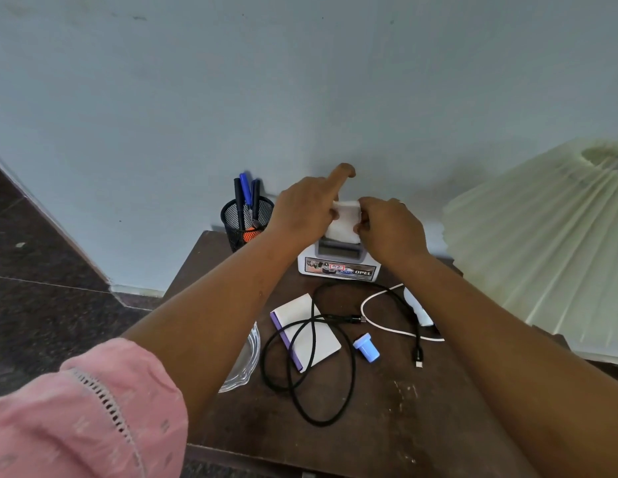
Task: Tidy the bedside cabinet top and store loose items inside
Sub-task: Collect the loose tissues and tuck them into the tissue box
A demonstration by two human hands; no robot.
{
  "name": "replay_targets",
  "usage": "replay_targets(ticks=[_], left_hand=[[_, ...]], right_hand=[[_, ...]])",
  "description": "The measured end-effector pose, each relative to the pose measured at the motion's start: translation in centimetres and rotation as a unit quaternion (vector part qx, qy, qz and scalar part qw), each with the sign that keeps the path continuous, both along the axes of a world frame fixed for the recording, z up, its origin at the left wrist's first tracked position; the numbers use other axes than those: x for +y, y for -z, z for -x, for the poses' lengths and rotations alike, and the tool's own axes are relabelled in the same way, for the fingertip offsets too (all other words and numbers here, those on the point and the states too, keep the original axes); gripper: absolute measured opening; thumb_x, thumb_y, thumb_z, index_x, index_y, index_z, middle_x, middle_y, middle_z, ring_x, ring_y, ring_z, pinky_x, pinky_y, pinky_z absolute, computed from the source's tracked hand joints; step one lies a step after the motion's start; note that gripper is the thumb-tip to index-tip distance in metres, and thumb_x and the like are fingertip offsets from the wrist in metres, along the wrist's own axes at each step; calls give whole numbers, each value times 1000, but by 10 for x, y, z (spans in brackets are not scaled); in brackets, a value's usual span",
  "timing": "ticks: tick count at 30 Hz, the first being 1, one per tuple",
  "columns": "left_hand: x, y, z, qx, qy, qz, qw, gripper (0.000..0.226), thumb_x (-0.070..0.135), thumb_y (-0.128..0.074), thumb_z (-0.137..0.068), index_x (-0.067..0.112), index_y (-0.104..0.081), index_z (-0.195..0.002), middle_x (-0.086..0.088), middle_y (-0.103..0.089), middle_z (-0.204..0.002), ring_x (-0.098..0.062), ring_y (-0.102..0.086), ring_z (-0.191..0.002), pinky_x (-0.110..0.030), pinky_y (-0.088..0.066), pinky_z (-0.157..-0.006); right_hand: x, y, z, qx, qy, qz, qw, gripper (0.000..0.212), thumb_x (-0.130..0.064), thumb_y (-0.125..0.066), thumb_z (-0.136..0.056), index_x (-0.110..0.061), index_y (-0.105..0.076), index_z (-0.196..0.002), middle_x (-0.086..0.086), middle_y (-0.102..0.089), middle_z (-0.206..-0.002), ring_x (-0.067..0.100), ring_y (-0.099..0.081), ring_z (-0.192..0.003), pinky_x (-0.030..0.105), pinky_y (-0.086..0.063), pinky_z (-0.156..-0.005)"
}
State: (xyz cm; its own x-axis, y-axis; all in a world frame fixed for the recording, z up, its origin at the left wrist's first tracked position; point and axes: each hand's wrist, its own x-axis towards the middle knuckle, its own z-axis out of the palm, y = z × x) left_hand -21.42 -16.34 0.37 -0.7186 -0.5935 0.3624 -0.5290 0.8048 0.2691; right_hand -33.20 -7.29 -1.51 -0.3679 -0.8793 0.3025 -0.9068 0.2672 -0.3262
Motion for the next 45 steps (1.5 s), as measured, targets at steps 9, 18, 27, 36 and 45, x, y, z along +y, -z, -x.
replay_targets(ticks=[9,18,27,36,45], left_hand=[[5,4,-1,-11,5,-33,999,47,12,-59,-86,27,-39,-125,-8,-68,-100,-28,-64,-88,-44,-54,-77],[-1,5,-1,42,2,-96,995,57,6,-69,-78,21,-41,-126,-7,-64,-110,-26,-63,-88,-40,-52,-83],[-1,3,-12,156,-44,-165,973,60,-11,-59,-73,23,-48,-121,-4,-45,-128,-10,-51,-87,-25,-48,-77],[2,13,-11,20,-16,-120,992,26,-8,-61,-75,15,-69,-87,-4,-55,-123,-23,-49,-112,-33,-46,-89],[3,14,-10,70,12,-97,993,22,-2,-60,-79,14,-63,-94,-2,-59,-116,-22,-51,-110,-34,-41,-93]], right_hand=[[2,0,-6,-21,-2,8,1000,29,-14,-59,-87,-21,-60,-115,6,-67,-104,28,-53,-106,29,-36,-71],[-5,-10,-14,30,30,18,999,35,-8,-56,-87,-18,-55,-120,7,-60,-117,30,-48,-114,32,-40,-70],[12,1,-35,159,-29,53,985,19,-15,-53,-88,-17,-61,-105,5,-66,-102,27,-60,-96,36,-35,-85],[3,17,-29,204,-41,-91,974,29,-31,-38,-96,-21,-65,-101,-2,-67,-102,22,-56,-107,44,-21,-101],[-10,15,-32,208,-53,-193,957,32,-34,-32,-99,-25,-61,-109,-2,-68,-100,21,-61,-101,52,-14,-111]])
